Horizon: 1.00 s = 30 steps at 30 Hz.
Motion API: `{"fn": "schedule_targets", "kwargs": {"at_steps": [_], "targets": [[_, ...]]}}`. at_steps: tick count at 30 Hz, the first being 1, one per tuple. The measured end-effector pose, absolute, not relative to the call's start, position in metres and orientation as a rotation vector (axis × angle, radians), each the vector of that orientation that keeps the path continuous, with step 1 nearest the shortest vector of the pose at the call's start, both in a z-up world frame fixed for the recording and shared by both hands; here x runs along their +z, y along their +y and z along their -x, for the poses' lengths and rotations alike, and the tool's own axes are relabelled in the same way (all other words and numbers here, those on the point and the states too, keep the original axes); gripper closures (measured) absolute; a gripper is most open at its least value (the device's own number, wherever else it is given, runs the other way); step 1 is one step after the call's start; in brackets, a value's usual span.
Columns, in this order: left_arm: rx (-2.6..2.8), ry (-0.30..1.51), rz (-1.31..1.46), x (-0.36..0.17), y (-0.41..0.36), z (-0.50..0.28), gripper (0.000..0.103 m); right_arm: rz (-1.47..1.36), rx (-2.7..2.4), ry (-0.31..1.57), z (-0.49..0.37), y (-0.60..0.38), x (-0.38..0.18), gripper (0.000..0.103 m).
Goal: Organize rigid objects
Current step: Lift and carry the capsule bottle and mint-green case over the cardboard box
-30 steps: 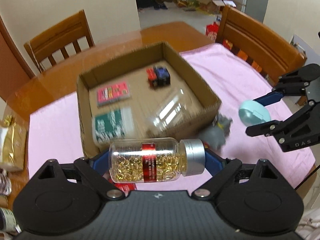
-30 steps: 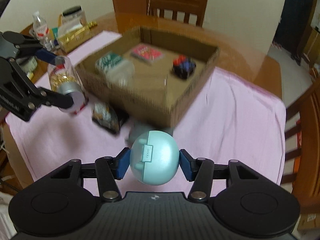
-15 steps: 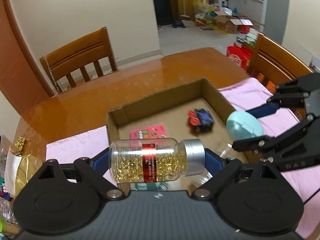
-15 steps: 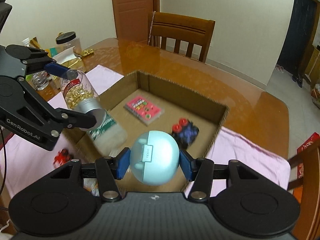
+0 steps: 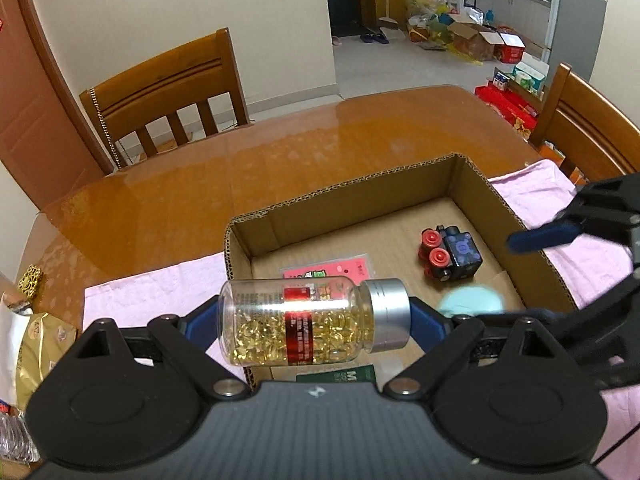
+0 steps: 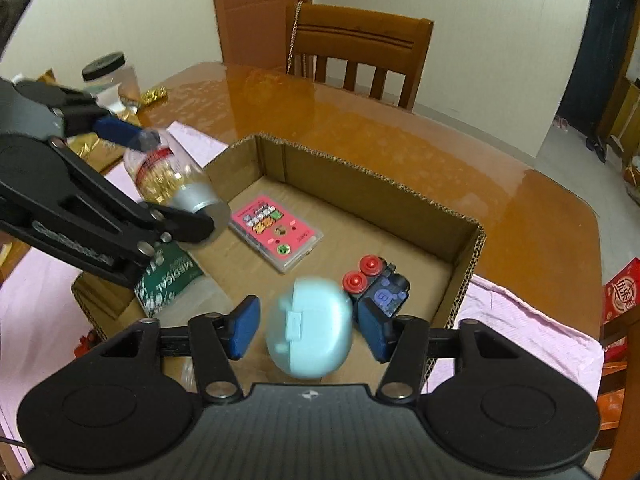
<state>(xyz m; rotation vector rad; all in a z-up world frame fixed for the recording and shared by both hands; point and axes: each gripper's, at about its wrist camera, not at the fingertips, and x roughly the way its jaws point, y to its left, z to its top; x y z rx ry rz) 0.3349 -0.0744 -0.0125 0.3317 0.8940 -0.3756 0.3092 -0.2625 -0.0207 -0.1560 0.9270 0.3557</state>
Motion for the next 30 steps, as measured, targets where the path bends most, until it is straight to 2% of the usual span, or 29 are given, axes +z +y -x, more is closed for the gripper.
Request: {"fn": "schedule_targets", "kwargs": {"at_steps": [3,14,30], "targets": [[-0.389,0.892,-0.348,-0.015,-0.077,-0.338,0.010,0.146,0.348,0.902,-0.304,-0.265,-0.015,0.016],[-0.437,0.898,-0.371,-0.023,-0.095,-0.355,0.010,0.128,0.285,0.889,-0.282,-0.275,-0.006,0.003],[-0.467,0.896,-0.337,-0.043,-0.127,-0.380,0.010,0.112,0.231,0.889,-0.264,-0.277,-0.003,0.000]]}}
